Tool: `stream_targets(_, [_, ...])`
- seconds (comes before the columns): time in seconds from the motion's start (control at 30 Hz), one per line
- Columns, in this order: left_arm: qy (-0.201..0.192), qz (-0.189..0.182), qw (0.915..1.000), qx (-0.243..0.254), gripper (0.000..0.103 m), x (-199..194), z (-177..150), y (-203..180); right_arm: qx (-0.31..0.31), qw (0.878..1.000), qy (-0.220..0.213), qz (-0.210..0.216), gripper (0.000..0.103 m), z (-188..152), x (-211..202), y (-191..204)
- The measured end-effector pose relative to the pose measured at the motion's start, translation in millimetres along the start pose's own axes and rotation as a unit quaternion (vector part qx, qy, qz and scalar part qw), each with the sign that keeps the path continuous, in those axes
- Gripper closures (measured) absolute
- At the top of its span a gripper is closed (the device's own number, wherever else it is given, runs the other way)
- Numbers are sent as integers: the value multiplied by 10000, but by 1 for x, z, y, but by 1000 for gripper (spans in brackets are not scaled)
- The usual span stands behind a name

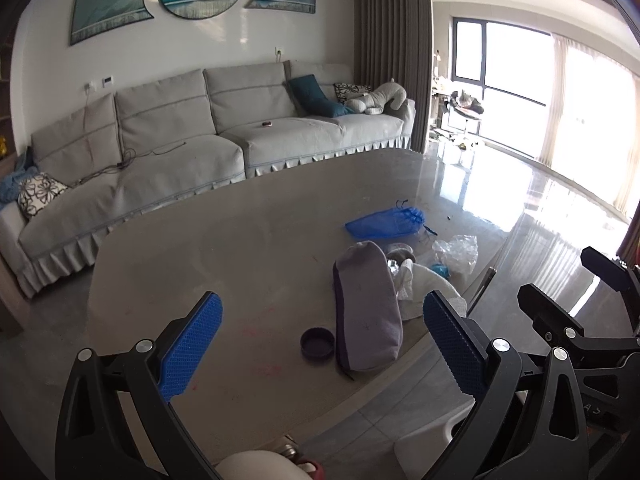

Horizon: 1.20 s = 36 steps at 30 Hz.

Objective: Collect trash
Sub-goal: 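Move both grippers toward the trash items on the stone table, then close the left gripper on the grey-purple sock and lift it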

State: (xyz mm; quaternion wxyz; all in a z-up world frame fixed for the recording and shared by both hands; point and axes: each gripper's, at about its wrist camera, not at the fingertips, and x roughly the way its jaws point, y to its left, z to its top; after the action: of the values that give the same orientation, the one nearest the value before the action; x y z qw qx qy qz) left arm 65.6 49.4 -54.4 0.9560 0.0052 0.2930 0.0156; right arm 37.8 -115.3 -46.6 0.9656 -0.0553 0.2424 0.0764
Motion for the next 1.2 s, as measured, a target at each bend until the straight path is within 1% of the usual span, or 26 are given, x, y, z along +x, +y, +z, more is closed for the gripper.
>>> stream_targets(0.2, [113,-103,9999,-48,5,22,-5,7,14,9999,112,74,3,-3,21,2])
stream_targets(0.3, [153,-76,9999,-14,5,33,-9,5,77,9998,164,105,3,-6,29,-1])
stream_targets(0.4, [225,17,9997,109,5,47,-14,-2,102,9998,191,-1,3,-10,36,-7])
stream_targets(0.53, [392,-44,9990,232,5,63,-23,-16,224,9993,297,-27,3,-17,44,-19])
stream_targets(0.6, [404,-68,9987,313,5,68,-30,-23,285,9990,347,-22,3,-19,47,-25])
stream_targets(0.7, [413,-94,9984,364,5,75,-32,-32,349,9986,388,-2,3,-22,50,-32])
stream_targets(0.83, [419,-11,9982,434,5,87,-35,-41,391,9983,440,9,3,-26,59,-40])
stream_targets(1.0, [580,25,9973,453,5,107,-42,-57,467,9977,477,96,3,-31,69,-47])
stream_targets(1.2, [788,217,9952,533,5,137,-47,-67,523,9968,583,159,3,-38,87,-55])
